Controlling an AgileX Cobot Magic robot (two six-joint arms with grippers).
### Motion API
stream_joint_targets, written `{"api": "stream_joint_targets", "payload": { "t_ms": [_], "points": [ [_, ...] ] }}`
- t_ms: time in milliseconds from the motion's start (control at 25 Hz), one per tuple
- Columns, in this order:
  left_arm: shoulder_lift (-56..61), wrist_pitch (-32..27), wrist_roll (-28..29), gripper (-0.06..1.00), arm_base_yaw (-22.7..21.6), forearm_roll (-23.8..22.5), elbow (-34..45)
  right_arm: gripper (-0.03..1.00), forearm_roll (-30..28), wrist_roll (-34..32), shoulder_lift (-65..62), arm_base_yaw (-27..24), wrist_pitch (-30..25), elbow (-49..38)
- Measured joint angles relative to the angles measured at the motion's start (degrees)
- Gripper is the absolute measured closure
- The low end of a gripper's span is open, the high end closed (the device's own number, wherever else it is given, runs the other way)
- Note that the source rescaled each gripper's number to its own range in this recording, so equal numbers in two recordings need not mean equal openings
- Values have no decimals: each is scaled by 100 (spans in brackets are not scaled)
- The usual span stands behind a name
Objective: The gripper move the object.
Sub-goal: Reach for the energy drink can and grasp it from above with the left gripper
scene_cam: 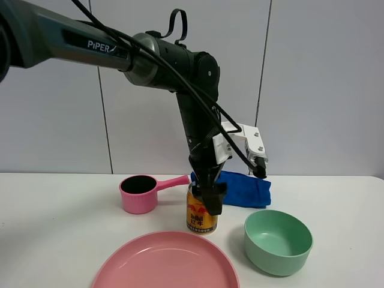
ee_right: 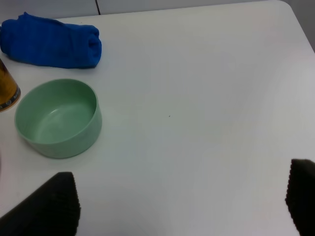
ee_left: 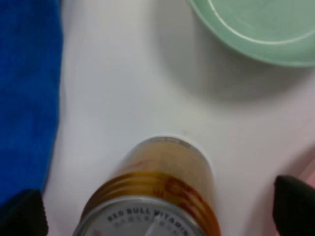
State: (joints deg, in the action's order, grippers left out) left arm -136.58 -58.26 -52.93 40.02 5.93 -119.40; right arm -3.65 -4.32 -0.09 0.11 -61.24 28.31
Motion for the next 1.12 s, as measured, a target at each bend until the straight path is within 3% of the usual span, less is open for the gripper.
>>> {"api": "stream_joint_targets", "payload": {
  "t_ms": [200,1120],
  "points": [
    [-163,59,-111,-5,0,-201,0,-3,0,0,0,0,0,0],
    [-393,201,-347,-5,-113,-219,17,-3,0,0,0,0,0,0]
  ]
}}
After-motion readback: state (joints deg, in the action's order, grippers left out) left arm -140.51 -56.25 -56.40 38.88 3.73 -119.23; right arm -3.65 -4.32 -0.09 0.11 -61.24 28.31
